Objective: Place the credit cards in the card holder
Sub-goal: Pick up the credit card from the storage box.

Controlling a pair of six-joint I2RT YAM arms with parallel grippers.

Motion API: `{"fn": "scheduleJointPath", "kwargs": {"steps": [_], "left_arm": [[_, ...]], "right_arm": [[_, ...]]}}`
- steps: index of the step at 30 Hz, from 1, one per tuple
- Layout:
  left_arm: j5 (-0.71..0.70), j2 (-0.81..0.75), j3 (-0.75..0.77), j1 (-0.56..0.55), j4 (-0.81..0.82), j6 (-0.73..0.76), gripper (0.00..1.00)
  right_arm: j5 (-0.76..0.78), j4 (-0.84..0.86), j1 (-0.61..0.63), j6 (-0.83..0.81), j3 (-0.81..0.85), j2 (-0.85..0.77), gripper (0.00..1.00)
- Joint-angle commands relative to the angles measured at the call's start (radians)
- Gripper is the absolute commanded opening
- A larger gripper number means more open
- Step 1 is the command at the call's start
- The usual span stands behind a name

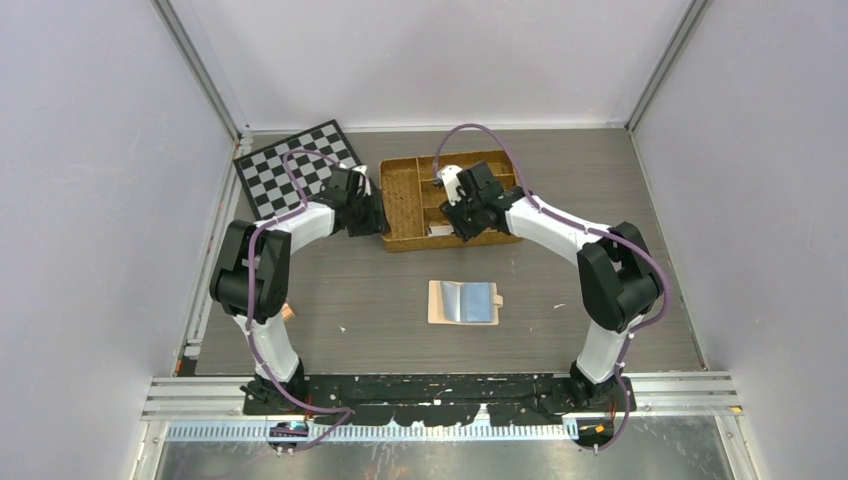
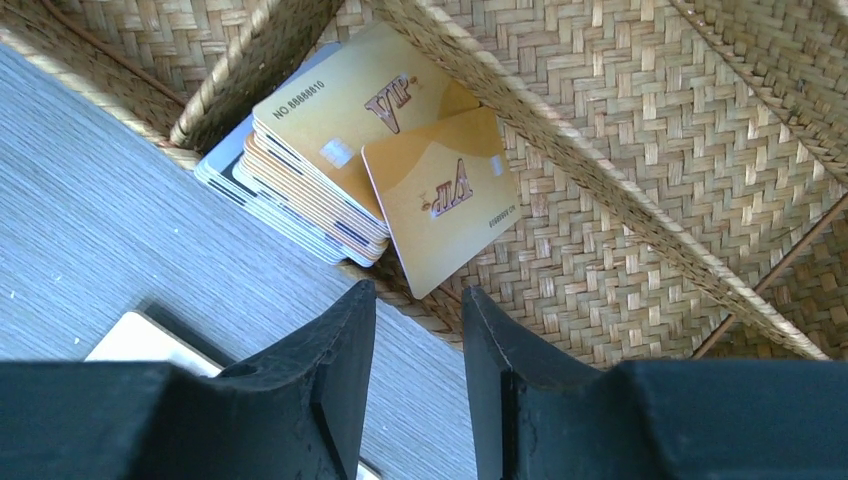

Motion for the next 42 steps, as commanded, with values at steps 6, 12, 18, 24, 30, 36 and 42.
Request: {"fn": "scheduleJointPath", "kwargs": {"steps": [6, 12, 18, 24, 30, 36, 42], "left_arm": [[0.009, -0.008, 0.005, 0.006, 0.017, 0.000, 0.52], [0.009, -0.007, 0.007, 0.006, 0.017, 0.002, 0.52], [0.010, -0.007, 0.008, 0.006, 0.015, 0.001, 0.52], [0.011, -0.008, 0.014, 0.006, 0.006, 0.007, 0.52], [0.011, -0.020, 0.025, 0.006, -0.003, 0.024, 0.53], [0.016, -0.080, 0.045, 0.006, -0.032, 0.048, 0.62], [0.022, -0.197, 0.054, 0.005, -0.068, 0.074, 0.68]], "right_arm": [[0.029, 0.021, 0.008, -0.019, 0.071, 0.030, 0.35], [0.070, 0.018, 0.008, -0.031, 0.076, 0.040, 0.31], [0.091, 0.032, 0.006, -0.042, 0.074, 0.058, 0.27], [0.073, 0.027, 0.008, -0.058, 0.106, 0.096, 0.23], [0.104, 0.023, 0.015, -0.075, 0.116, 0.077, 0.07], [0.200, -0.029, 0.026, -0.095, 0.111, -0.050, 0.01], [0.237, -0.140, 0.028, -0.038, 0.133, -0.216, 0.01]]}}
